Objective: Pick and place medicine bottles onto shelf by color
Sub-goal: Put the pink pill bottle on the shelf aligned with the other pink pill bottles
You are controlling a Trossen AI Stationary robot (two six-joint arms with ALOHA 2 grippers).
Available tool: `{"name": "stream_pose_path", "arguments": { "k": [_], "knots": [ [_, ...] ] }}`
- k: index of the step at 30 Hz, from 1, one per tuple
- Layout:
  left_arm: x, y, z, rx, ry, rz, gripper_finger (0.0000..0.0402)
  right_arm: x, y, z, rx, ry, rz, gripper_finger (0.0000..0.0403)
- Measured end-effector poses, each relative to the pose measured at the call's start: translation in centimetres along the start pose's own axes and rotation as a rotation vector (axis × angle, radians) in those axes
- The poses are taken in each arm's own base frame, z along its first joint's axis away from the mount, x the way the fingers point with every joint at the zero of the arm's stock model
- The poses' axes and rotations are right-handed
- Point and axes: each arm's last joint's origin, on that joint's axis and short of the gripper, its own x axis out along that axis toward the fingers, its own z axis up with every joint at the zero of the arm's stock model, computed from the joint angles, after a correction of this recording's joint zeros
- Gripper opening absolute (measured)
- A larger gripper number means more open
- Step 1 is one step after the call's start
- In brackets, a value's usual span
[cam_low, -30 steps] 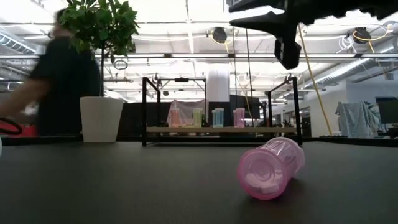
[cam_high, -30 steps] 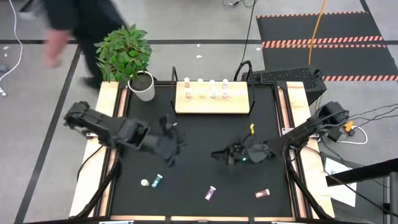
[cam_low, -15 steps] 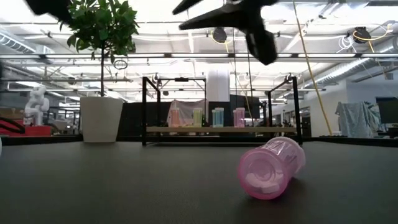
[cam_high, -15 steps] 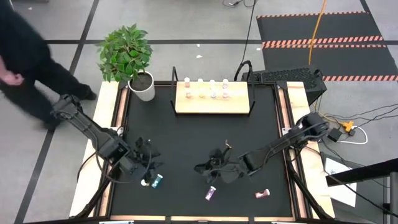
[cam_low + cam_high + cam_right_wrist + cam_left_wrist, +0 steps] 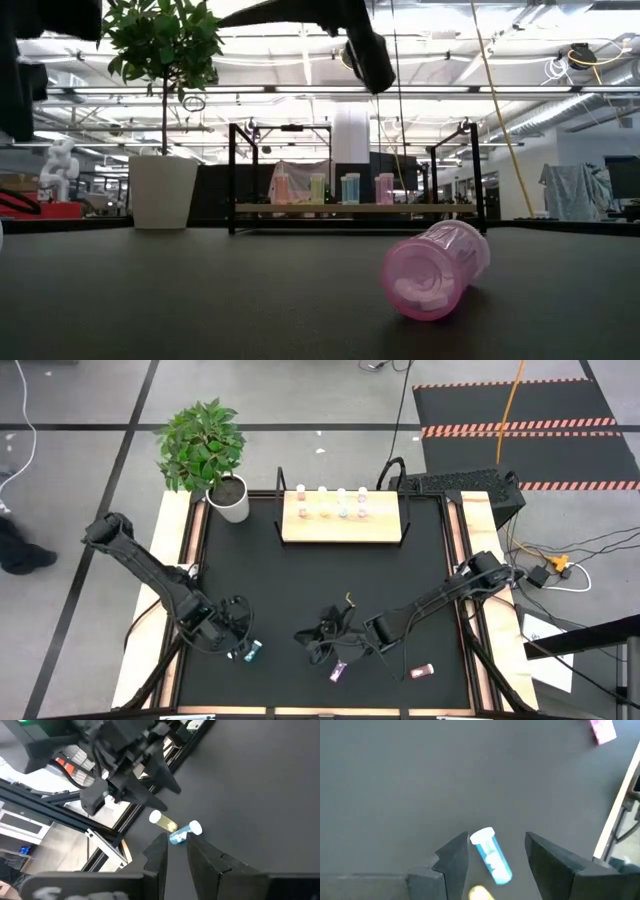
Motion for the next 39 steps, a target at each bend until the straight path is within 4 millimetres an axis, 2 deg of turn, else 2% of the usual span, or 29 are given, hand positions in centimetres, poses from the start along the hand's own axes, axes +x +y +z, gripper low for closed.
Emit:
{"name": "stream_pose_path", "arguments": {
  "k": [6,9,12,17,22,28,32,35,39],
  "knots": [
    [1.3,0.9,-1.1,-0.067,0.1,-0.031,0.0193,0.0,-0.9,-0.3,0.016,0.018,-0.094,0.0063],
    [1.4,1.6,-1.9,-0.04,0.205,0.007,0.0193,-0.1,-0.9,-0.4,0.022,0.014,-0.096,0.0063],
    [1.2,1.8,-2.5,0.009,0.231,0.041,0.0193,-0.2,-0.8,-0.5,-0.008,0.004,-0.097,0.0063],
    [1.2,0.7,-2.1,0.128,0.047,-0.045,0.0193,-0.4,-0.9,-0.7,-0.059,0.014,-0.104,0.0064],
    [1.0,-1.3,-0.8,0.127,-0.143,-0.214,0.0193,-1.1,-1.8,-2.2,0.134,0.146,-0.2,0.0064],
    [1.0,-1.5,0.5,0.147,-0.252,-0.224,0.0193,-4.3,-2.4,-5.4,0.285,0.292,-0.388,0.0063],
    [1.1,-1.3,1.1,0.17,-0.277,-0.201,0.0193,-7.8,-2.4,-6.7,0.374,0.421,-0.587,0.0063],
    [1.2,-1.2,1.5,0.183,-0.29,-0.194,0.0193,-10.9,-1.5,-6.9,0.407,0.502,-0.724,0.0064],
    [1.3,-1.1,2.1,0.17,-0.306,-0.191,0.0193,-14.6,0.2,-6.4,0.483,0.525,-0.751,0.0065]
  ]
}}
